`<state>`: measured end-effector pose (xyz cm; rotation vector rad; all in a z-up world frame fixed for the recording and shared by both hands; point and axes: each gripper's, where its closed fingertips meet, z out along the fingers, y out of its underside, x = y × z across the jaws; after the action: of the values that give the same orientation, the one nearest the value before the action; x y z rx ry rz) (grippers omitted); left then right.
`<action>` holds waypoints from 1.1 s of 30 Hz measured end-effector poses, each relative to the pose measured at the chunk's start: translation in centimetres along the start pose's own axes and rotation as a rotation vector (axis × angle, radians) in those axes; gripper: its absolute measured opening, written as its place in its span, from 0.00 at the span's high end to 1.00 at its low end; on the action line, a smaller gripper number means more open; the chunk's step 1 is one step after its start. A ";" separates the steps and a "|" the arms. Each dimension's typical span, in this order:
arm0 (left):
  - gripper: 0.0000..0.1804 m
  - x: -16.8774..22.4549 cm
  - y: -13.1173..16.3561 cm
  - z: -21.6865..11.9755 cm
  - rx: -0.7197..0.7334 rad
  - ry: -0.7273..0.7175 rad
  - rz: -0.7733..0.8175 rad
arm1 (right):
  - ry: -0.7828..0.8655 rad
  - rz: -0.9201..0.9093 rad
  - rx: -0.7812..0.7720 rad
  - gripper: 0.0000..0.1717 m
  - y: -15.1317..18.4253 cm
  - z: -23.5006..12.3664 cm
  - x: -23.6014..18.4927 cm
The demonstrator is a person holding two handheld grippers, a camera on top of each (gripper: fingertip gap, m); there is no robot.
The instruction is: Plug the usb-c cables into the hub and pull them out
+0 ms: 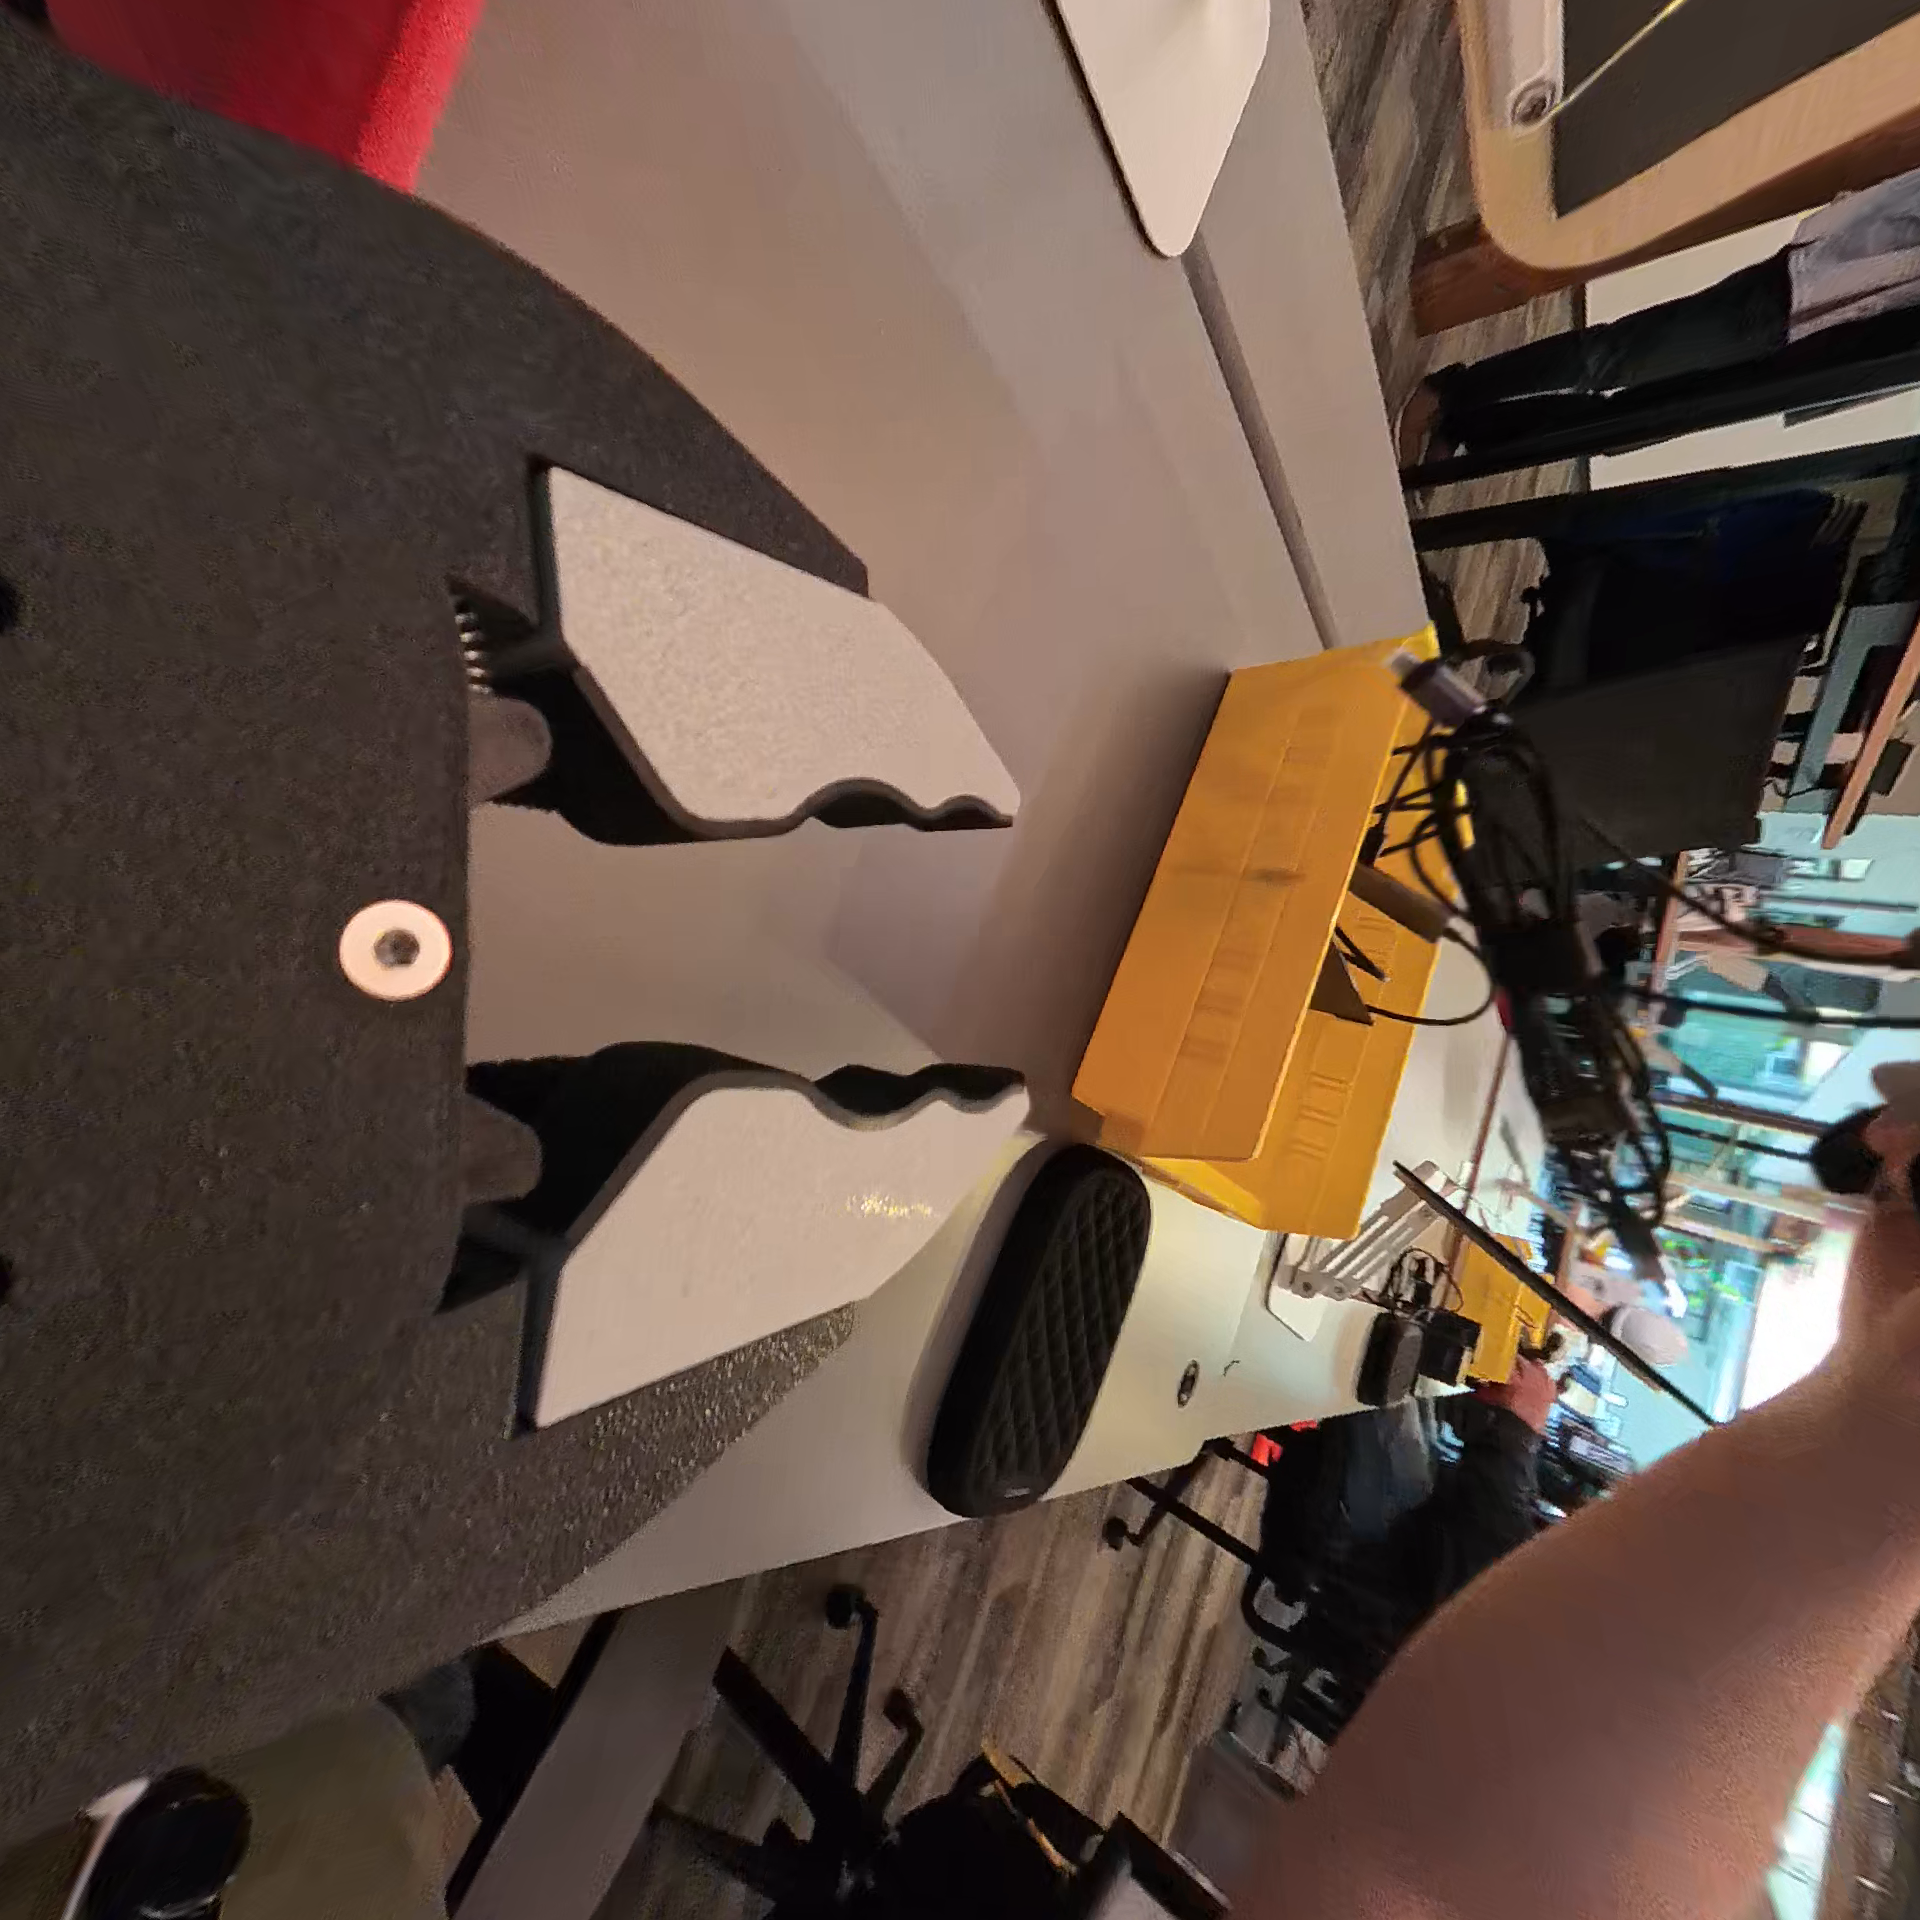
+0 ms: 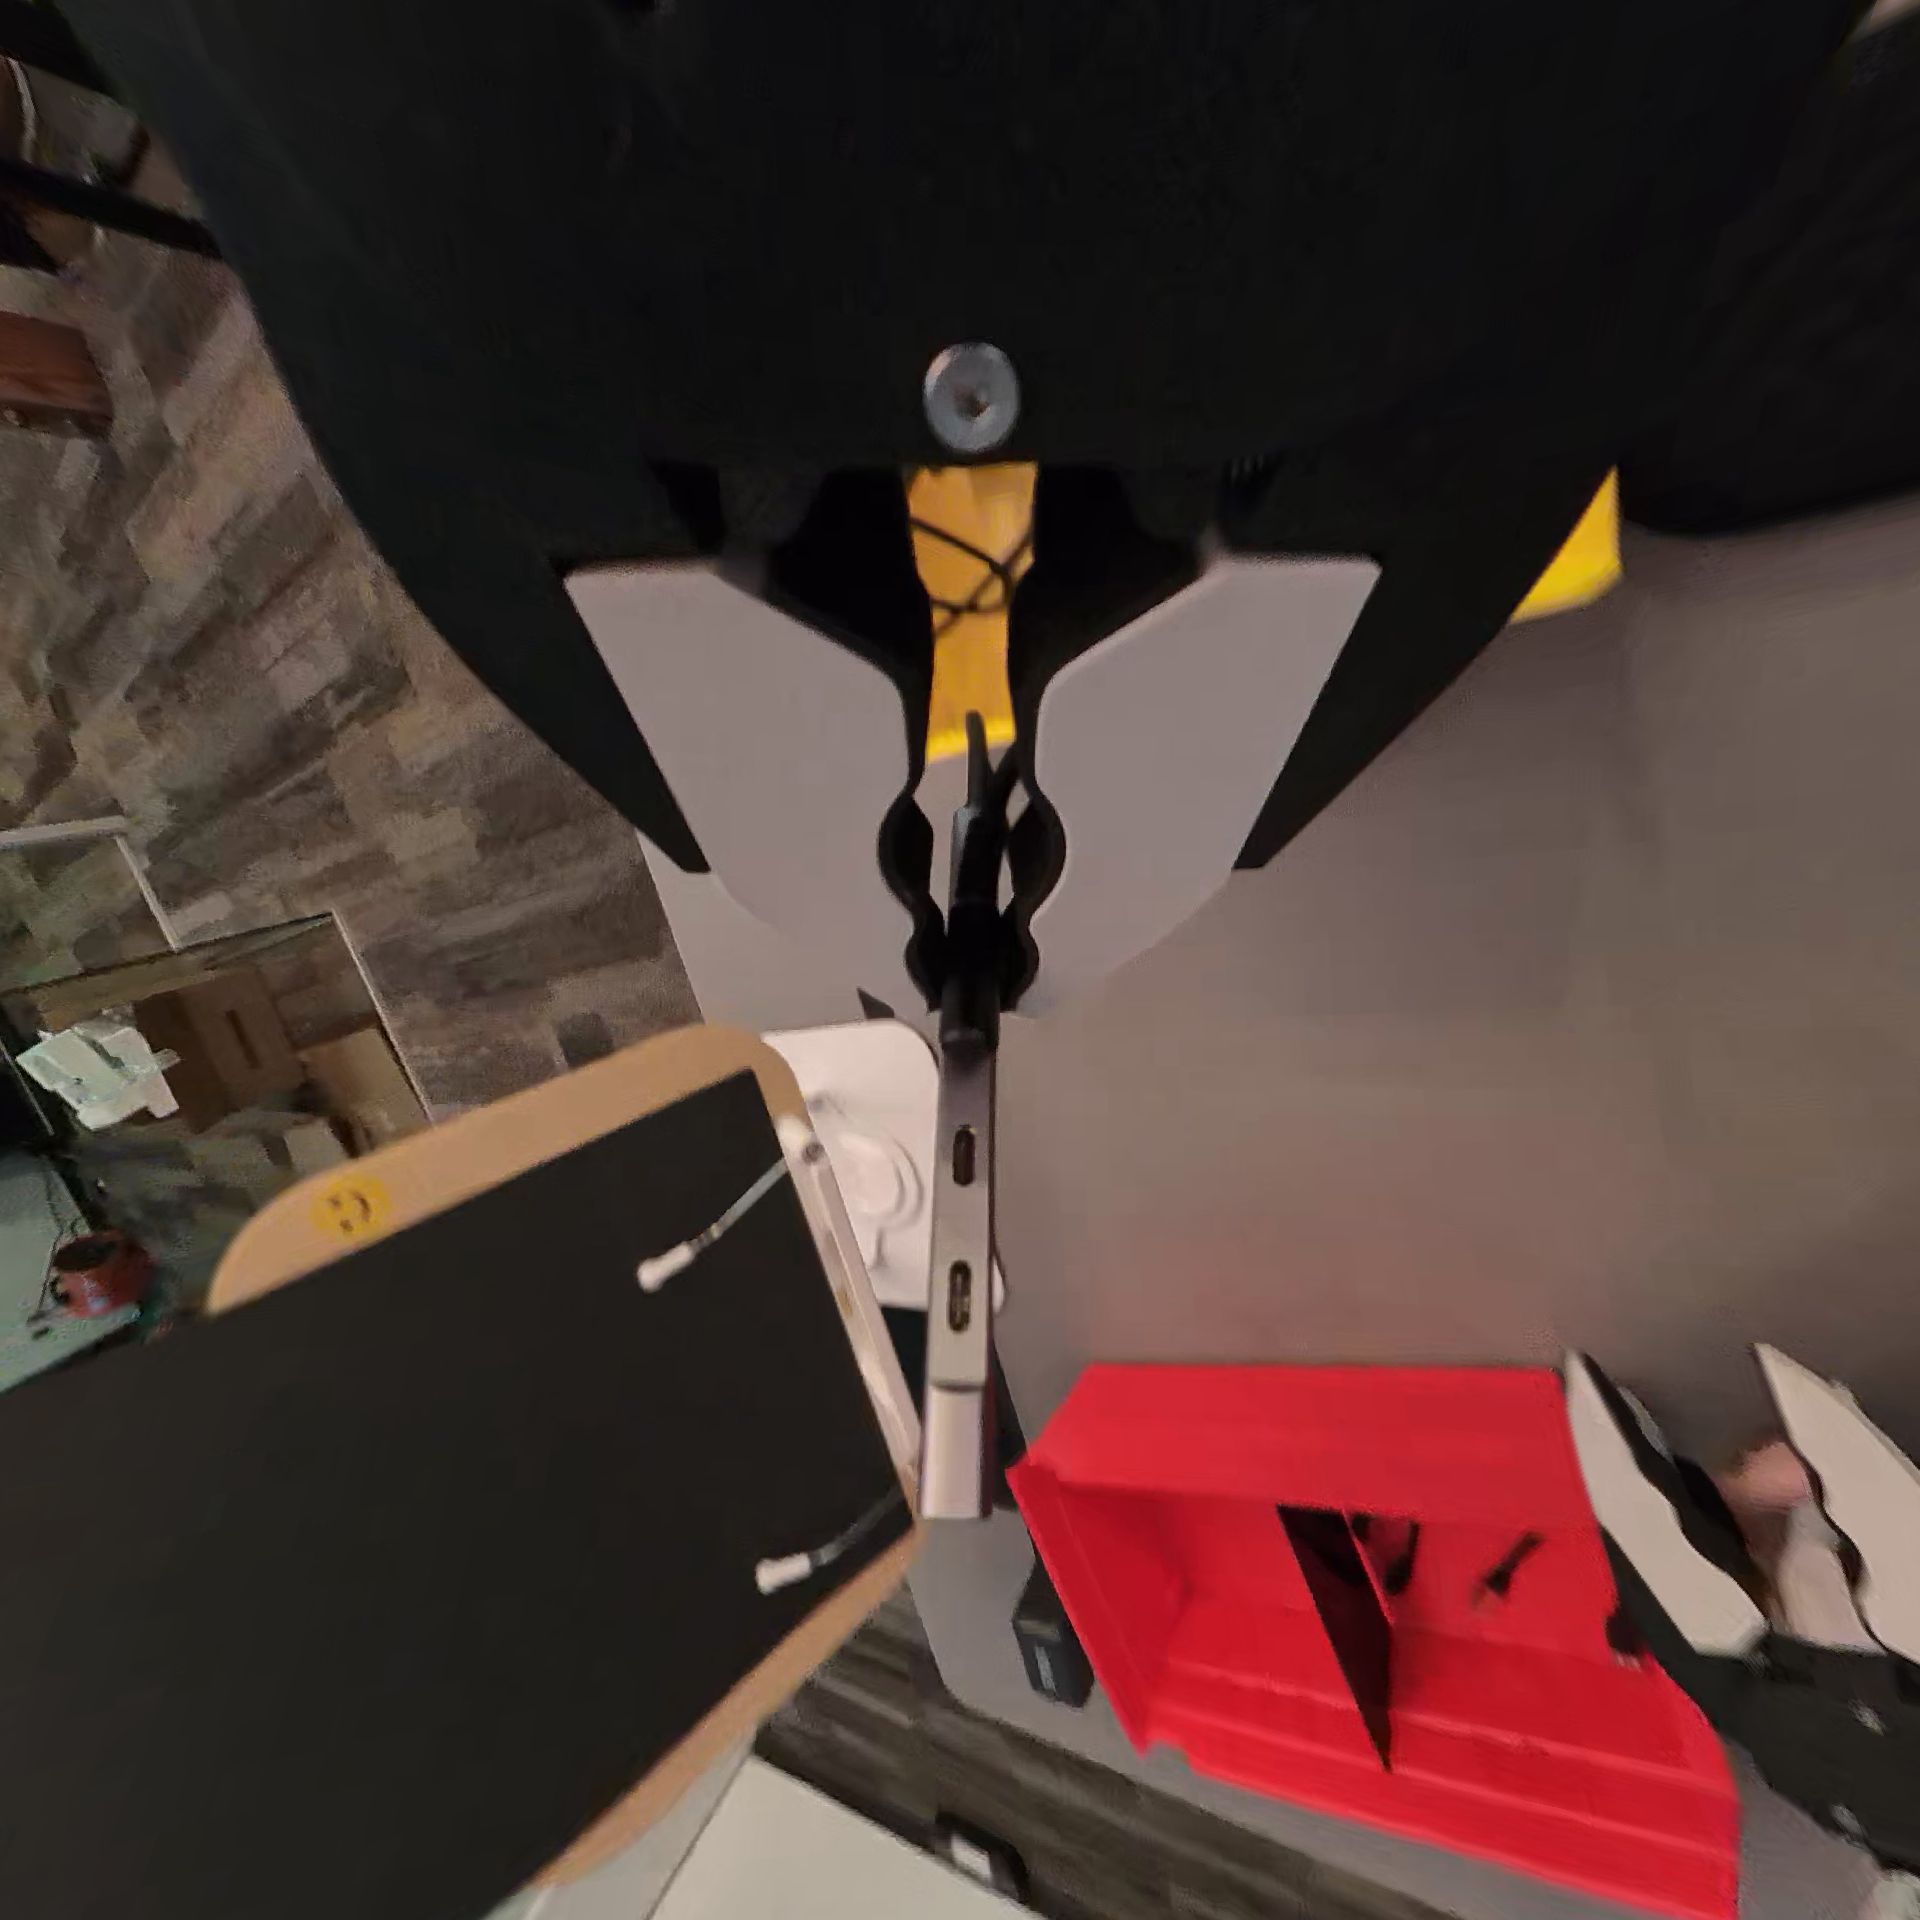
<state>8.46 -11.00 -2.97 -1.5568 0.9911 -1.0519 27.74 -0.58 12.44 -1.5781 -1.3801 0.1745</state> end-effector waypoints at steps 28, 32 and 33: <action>0.78 2.5 4.3 2.8 -0.202 0.045 0.142 | -0.234 0.329 -0.503 0.94 24.0 5.2 2.3; 0.78 3.0 4.1 2.7 -0.197 0.064 0.136 | -0.312 0.351 -0.699 0.93 26.3 5.7 0.3; 0.78 3.1 4.1 2.7 -0.198 0.063 0.141 | -0.308 0.349 -0.730 0.88 26.5 5.7 0.2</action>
<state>11.53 -13.96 -6.92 -1.5935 1.2615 -0.9322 41.81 6.55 -9.64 -2.4868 -1.4777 0.1305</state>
